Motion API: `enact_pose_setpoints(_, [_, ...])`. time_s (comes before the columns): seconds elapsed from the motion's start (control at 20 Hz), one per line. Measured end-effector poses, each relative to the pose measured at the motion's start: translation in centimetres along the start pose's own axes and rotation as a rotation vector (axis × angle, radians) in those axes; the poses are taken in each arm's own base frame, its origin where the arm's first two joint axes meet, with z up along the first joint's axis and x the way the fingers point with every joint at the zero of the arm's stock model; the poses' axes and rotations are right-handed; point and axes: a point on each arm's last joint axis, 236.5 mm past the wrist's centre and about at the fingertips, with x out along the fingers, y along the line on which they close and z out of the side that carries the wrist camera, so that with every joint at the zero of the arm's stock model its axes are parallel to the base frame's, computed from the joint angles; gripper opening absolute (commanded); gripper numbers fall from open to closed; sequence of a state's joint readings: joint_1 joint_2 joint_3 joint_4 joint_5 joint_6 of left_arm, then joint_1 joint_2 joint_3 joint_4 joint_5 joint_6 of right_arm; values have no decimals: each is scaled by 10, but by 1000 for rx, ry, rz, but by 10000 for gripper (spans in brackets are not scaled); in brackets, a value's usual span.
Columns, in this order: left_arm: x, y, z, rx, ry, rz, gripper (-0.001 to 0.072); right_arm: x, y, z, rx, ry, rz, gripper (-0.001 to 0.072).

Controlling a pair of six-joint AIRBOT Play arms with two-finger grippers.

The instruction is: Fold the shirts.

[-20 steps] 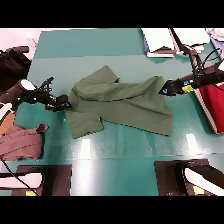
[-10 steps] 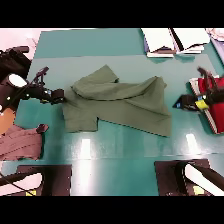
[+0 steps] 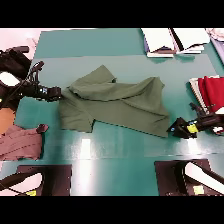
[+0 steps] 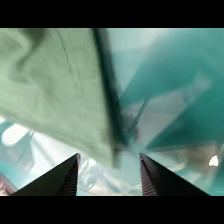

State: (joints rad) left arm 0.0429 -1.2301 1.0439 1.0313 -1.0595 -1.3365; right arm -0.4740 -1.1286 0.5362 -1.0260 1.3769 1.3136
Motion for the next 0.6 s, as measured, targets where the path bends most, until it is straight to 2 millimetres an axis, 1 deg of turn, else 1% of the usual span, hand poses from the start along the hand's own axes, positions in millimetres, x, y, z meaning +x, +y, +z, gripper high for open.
enact_pose_setpoints(0.05, [0, -1, -1, 1, 2, -1, 26, 8, 4, -2, -15, 15, 3, 293])
enact_pose_setpoints(0.1, [0, -1, -1, 0, 2, -2, 26, 14, 8, -3, -38, 23, -4, 204])
enact_pose_setpoints(0.2, [-1, -2, -2, 2, 6, -4, 25, 22, 16, 2, -94, -4, -24, 26])
enact_pose_setpoints(0.3, [-7, -5, -1, 9, -4, -7, 25, 19, 26, 13, -167, -72, -54, 21])
enact_pose_setpoints(0.35, [-14, -9, 2, 19, -22, -8, 26, 11, 36, 20, -208, -117, -56, 21])
enact_pose_setpoints(0.4, [-25, -14, 8, 34, -54, -10, 26, 0, 48, 26, -251, -160, -54, 21])
enact_pose_setpoints(0.45, [-39, -22, 15, 52, -94, -13, 26, -17, 64, 34, -299, -218, -47, 20])
enact_pose_setpoints(0.5, [-59, -33, 25, 76, -147, -16, 26, -40, 84, 42, -359, -294, -44, 21])
enact_pose_setpoints(0.55, [-86, -47, 38, 112, -225, -20, 26, -67, 106, 49, -419, -375, -39, 20])
enact_pose_setpoints(0.6, [-117, -63, 49, 150, -305, -24, 26, -100, 132, 52, -488, -468, -29, 21])
